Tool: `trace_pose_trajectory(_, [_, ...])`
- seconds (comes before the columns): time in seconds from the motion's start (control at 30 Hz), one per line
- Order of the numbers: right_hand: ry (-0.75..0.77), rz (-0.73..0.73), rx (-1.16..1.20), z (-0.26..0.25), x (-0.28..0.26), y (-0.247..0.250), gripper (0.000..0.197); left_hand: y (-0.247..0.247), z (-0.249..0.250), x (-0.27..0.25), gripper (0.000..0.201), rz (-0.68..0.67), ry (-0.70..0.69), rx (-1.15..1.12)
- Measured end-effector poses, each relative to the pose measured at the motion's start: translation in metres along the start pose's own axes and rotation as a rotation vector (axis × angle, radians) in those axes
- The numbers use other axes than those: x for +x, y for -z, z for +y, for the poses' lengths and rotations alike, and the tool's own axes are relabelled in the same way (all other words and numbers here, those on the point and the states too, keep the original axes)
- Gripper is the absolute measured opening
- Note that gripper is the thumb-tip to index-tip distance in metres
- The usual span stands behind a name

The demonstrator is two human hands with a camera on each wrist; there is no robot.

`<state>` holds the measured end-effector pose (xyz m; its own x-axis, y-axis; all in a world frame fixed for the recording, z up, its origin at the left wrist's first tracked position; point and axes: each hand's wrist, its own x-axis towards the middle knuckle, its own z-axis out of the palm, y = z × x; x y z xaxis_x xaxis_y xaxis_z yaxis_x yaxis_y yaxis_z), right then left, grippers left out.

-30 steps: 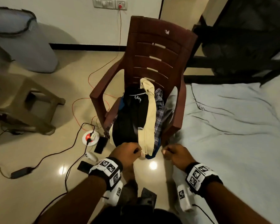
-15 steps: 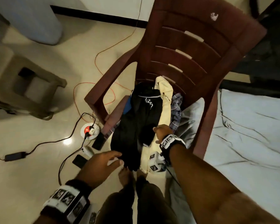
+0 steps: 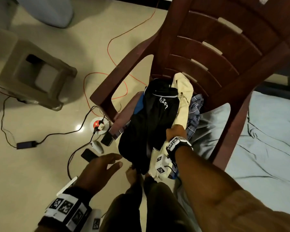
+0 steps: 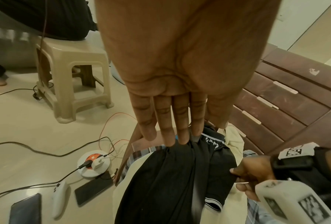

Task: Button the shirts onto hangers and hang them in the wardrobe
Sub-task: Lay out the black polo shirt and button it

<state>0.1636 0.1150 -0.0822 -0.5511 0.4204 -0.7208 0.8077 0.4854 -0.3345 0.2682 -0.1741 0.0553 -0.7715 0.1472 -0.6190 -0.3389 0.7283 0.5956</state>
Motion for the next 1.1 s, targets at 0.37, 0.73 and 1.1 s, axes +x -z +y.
trace_pose_trajectory(0.37, [0.274, -0.311, 1.184, -0.055, -0.105, 0.102, 0.019, 0.068, 0.072, 0.008, 0.027, 0.15, -0.139, -0.058])
trace_pose_trajectory(0.73, [0.81, -0.1, 0.743, -0.067, -0.361, 0.248, 0.014, 0.093, 0.156, 0.029, 0.109, -0.225, -0.684, 0.282])
trace_pose_trajectory(1.1, [0.47, 0.741, 0.902, 0.154, -0.491, 0.338, 0.018, 0.077, 0.261, -0.013, 0.03, -0.481, -0.975, 0.132])
